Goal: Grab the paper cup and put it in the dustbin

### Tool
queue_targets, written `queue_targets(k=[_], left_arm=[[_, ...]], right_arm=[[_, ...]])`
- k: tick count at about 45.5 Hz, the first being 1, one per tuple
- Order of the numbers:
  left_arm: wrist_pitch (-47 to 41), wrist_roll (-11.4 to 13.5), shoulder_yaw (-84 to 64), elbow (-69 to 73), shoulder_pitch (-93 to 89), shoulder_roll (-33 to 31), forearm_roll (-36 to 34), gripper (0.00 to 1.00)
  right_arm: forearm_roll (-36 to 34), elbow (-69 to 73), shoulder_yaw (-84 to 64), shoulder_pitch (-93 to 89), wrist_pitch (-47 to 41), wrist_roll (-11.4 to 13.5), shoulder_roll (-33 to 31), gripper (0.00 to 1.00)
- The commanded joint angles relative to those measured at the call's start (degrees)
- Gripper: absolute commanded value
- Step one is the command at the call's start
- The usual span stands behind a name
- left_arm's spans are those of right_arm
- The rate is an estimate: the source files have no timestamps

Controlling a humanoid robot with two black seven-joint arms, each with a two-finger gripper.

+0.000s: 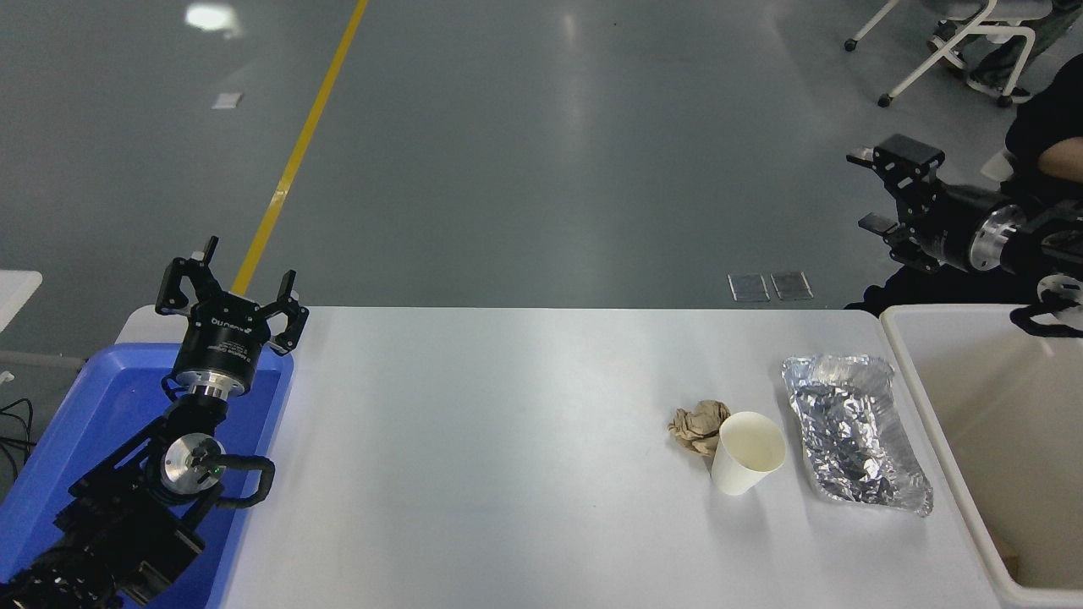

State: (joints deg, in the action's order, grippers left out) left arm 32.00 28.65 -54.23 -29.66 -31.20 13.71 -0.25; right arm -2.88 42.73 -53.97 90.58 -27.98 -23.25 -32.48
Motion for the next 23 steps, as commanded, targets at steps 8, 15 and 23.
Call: queue_targets(k=[8, 15, 23], left_arm=[[-0.01, 0.0, 0.0, 0.04, 0.0, 0.0, -0.01, 0.98], [-0.01, 0.0, 0.0, 0.04, 0.0, 0.0, -0.01, 0.98], [-0.01, 0.0, 0.0, 0.04, 0.0, 0.0, -0.01, 0.98]], right_arm=[[1.29, 6.74, -29.87, 15.41, -7.27, -0.04, 15.68, 1.0], [1.29, 10.44, -34.09, 19.27, -10.68, 0.14, 21.4, 1.0], [0.86, 12.37, -35.77, 21.39, -17.02, 0.23, 26.06, 1.0]])
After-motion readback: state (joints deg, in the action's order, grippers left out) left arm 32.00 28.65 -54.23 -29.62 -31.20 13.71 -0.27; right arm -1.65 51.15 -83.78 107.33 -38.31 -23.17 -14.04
